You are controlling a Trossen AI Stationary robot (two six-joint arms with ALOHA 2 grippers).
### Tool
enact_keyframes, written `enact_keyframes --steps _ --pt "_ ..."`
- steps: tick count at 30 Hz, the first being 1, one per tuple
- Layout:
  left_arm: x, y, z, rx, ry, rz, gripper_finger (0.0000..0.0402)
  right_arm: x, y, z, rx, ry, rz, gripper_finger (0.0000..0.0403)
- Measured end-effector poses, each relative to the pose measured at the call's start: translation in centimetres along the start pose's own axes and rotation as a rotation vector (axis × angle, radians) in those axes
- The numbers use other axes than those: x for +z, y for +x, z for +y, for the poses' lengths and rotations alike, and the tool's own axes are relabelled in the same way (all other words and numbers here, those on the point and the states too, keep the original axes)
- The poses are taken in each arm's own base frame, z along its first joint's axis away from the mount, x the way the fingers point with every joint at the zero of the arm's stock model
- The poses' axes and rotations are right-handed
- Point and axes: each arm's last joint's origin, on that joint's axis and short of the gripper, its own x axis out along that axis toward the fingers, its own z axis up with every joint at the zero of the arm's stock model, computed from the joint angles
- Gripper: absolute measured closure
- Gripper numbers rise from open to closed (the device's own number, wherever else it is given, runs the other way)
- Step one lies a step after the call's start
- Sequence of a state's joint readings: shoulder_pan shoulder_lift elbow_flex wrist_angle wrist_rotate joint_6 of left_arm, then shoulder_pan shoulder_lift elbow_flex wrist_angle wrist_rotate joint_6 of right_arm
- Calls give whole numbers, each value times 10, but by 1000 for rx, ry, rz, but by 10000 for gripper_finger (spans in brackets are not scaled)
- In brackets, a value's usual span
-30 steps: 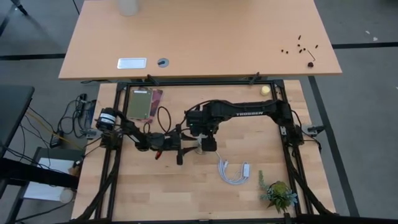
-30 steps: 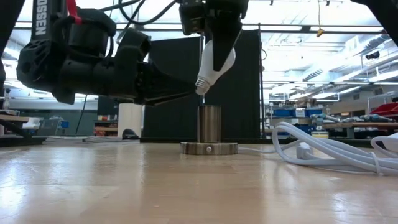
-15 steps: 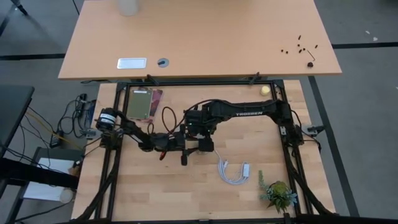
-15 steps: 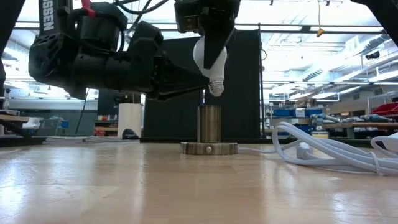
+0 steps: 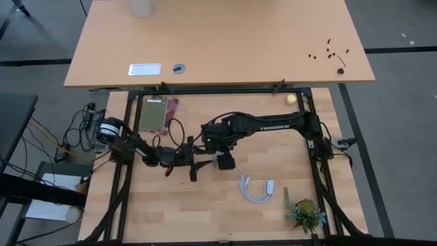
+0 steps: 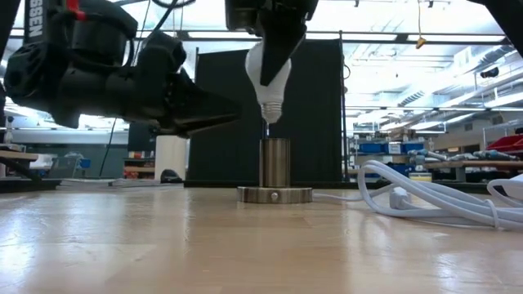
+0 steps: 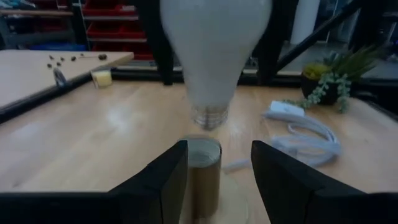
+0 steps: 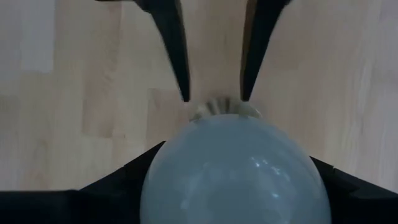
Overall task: Screw lightbulb
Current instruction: Insert the white lightbulb into the desk lamp
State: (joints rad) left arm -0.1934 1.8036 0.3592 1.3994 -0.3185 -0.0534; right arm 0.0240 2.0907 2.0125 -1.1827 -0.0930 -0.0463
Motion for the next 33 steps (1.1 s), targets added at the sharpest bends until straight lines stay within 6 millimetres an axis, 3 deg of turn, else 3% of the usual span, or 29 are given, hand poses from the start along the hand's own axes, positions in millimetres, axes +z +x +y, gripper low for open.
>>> enact_keyframes --steps 13,18,22,26,33 --pt "-4 -7 -10 18 54 18 220 -1 2 -11 -29 -15 -7 129" --pt "-10 -19 -13 82 67 38 220 -13 11 -5 -22 -3 41 129" --pt "-11 -25 -16 97 61 30 220 -21 15 -1 -23 -8 -33 129" --pt "-11 -24 -16 99 48 35 220 -28 13 -1 -27 -9 -130 128" --pt "-15 -14 -17 113 54 101 220 -40 31 -5 -12 15 -112 128"
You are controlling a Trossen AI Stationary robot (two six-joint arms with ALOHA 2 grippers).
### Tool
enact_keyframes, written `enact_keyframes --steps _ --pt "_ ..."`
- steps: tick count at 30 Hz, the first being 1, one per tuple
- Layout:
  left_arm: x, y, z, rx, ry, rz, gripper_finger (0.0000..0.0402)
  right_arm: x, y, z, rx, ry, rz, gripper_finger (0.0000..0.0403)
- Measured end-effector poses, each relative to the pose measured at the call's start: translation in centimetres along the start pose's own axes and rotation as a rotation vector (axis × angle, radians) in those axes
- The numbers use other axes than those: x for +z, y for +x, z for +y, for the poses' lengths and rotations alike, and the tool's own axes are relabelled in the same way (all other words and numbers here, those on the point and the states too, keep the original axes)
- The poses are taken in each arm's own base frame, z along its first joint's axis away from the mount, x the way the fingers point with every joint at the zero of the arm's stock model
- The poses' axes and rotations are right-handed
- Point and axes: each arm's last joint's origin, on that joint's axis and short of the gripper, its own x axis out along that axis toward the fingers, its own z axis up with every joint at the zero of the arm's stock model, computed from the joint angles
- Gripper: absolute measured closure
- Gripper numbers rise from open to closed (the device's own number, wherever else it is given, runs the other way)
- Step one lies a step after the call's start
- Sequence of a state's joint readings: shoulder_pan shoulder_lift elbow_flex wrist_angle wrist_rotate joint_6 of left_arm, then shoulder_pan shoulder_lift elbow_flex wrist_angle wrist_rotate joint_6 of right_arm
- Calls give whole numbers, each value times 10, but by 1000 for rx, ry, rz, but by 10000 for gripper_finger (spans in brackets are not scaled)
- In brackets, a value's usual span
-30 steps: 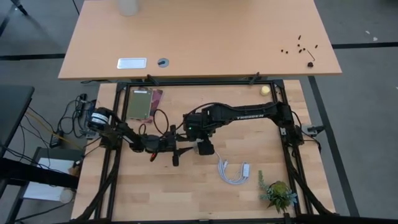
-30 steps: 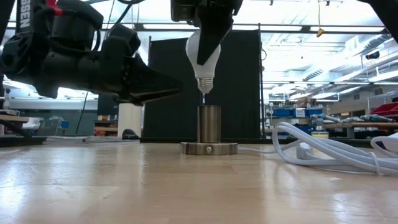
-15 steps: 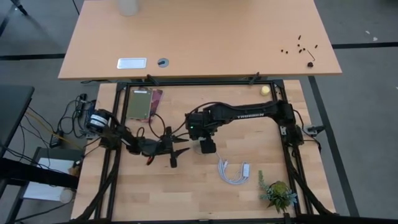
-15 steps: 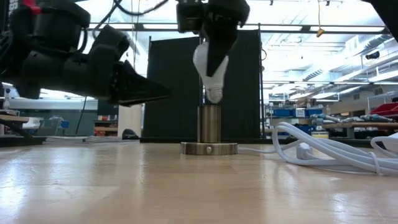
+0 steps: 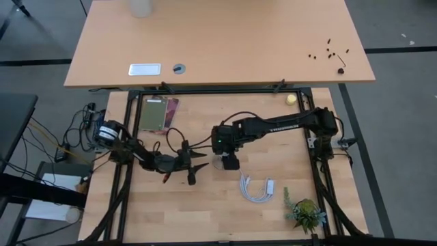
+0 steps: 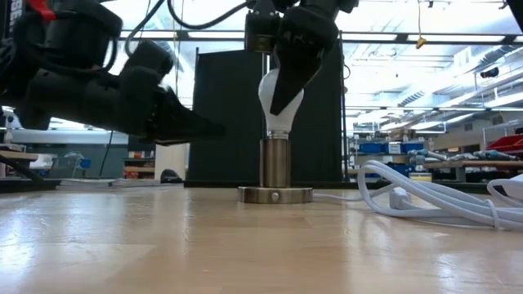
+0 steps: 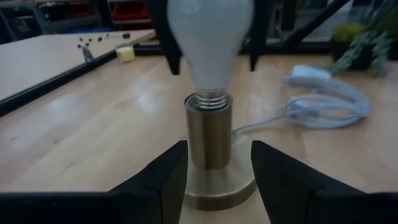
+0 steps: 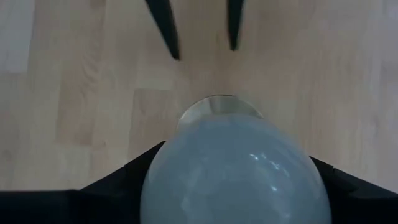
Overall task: Screw lightbulb
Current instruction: Insert the white lightbulb into the desk lamp
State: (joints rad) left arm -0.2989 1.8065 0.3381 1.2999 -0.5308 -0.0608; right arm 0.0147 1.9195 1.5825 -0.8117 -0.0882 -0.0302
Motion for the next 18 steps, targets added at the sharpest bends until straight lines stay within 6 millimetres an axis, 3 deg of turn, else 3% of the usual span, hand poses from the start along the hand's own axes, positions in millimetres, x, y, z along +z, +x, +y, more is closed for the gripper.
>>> enact_keyframes --steps 8,18 --pt "11 21 -4 77 -3 13 210 -2 9 -8 8 27 -20 126" --pt "14 24 -6 46 1 4 198 -4 9 -11 -1 20 4 87"
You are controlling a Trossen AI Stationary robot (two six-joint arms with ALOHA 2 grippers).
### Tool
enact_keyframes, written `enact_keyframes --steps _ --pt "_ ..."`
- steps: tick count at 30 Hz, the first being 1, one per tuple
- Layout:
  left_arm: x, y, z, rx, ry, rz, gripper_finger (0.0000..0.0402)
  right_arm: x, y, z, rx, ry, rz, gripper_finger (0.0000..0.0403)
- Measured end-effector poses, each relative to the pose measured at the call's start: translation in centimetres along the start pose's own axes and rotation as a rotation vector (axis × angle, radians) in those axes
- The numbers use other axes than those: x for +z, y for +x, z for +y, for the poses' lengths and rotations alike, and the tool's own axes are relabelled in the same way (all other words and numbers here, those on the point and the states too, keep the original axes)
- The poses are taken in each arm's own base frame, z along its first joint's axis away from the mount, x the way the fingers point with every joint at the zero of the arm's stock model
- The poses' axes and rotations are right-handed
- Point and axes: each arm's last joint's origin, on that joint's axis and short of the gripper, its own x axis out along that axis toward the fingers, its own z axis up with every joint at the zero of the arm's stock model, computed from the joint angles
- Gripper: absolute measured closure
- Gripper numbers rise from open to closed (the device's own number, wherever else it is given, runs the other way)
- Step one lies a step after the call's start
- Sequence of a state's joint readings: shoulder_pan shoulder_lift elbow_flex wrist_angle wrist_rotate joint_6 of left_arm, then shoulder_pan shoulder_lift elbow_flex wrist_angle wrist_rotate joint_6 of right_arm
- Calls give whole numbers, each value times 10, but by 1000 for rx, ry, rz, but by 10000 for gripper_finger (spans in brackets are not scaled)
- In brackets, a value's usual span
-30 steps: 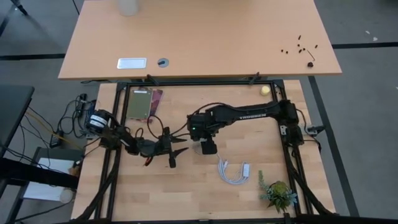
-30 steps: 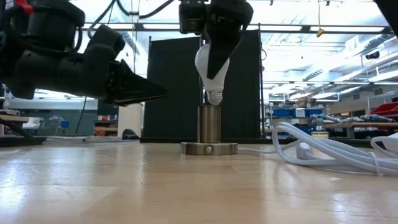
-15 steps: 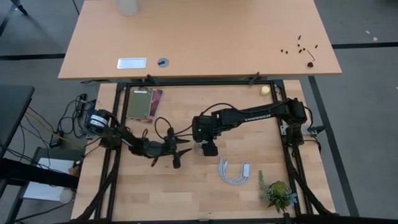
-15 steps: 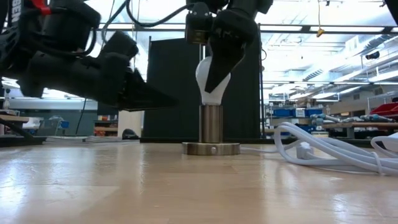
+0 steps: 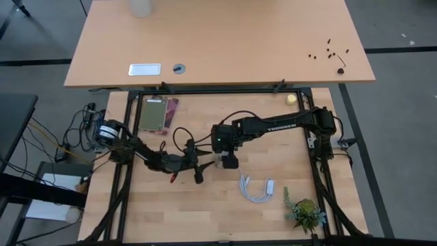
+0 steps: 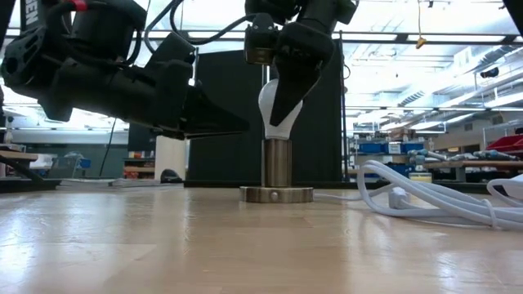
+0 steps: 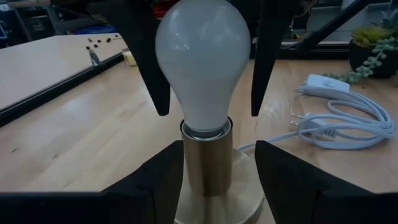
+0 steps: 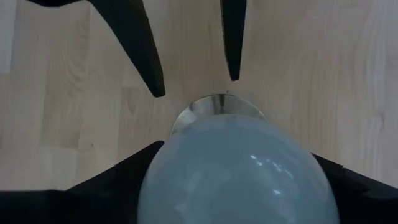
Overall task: Screw lightbulb
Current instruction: Insert the white lightbulb into the desk lamp
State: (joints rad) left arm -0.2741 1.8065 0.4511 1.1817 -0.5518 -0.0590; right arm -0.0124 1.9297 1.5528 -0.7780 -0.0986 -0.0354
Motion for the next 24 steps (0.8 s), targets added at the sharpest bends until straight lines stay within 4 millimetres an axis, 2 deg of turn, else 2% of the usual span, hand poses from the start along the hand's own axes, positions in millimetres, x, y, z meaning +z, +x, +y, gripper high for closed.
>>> enact_keyframes --steps 2,7,11,24 --pt "0 0 0 0 1 0 198 0 -2 0 0 -15 14 82" --pt "1 0 -1 -36 -4 -8 198 9 -25 0 -55 -20 45 74" --pt "1 0 -1 -40 -3 -6 197 13 -35 3 -57 -52 47 70" --pt "0 0 -1 -37 -2 3 197 10 -37 5 -68 -171 94 68"
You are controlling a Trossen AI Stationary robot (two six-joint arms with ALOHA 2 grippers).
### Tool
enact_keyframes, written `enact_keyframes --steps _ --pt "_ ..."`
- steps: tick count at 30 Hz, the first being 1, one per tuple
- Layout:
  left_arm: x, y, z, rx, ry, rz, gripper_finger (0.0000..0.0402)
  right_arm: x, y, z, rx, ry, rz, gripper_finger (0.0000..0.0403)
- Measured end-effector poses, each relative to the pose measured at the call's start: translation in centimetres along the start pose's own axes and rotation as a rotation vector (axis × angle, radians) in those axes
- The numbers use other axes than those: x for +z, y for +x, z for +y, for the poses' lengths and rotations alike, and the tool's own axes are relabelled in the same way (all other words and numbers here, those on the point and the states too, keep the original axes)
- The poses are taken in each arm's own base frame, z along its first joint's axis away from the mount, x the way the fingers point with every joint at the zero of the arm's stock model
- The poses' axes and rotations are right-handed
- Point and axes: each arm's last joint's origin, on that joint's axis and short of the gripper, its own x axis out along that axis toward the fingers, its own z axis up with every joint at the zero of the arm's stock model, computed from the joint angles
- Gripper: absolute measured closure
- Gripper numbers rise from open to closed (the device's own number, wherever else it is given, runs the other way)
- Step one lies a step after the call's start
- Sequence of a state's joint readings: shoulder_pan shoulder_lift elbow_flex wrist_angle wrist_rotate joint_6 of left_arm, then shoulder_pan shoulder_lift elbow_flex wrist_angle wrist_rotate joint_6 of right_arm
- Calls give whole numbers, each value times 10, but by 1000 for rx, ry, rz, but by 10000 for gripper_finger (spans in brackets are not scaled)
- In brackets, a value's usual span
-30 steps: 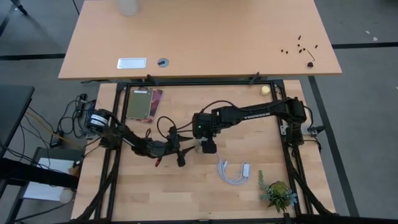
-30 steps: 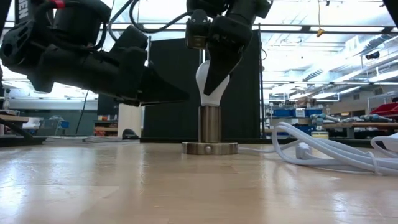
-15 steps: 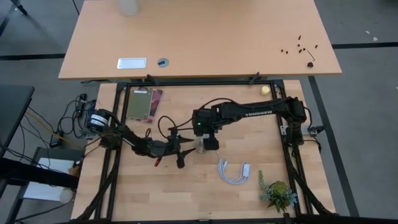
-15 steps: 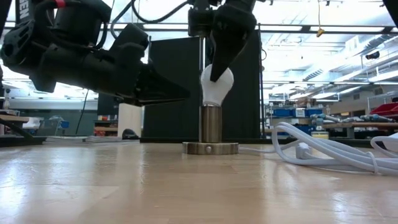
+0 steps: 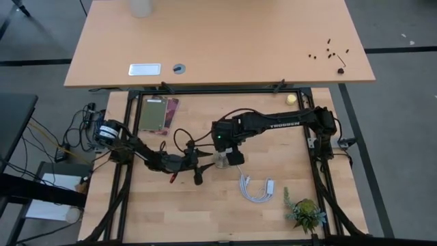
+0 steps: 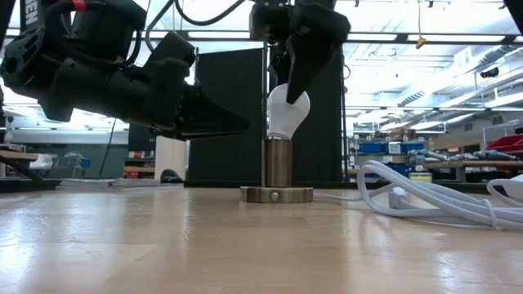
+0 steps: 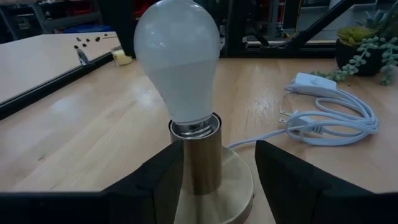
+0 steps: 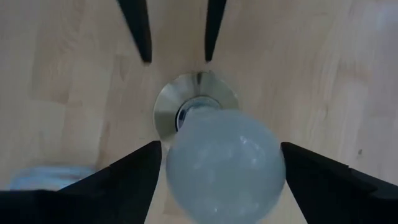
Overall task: Screw lightbulb
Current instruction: Insert the white lightbulb into the desk lamp
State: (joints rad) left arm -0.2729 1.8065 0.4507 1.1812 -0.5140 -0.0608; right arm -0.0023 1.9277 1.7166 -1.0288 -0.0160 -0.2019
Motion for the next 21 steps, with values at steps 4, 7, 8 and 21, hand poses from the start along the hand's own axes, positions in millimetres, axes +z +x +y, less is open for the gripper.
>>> enact_keyframes --steps 4,7,8,21 --pt "0 0 0 1 -3 0 197 -1 9 0 1 -74 6 68" --pt "0 0 0 1 -13 0 197 -1 16 1 -4 -134 -18 68" --pt "0 0 0 1 -20 0 197 -2 19 2 -5 -160 -21 68" --pt "-12 2 3 -118 -49 128 198 -5 33 11 -10 -581 -20 103"
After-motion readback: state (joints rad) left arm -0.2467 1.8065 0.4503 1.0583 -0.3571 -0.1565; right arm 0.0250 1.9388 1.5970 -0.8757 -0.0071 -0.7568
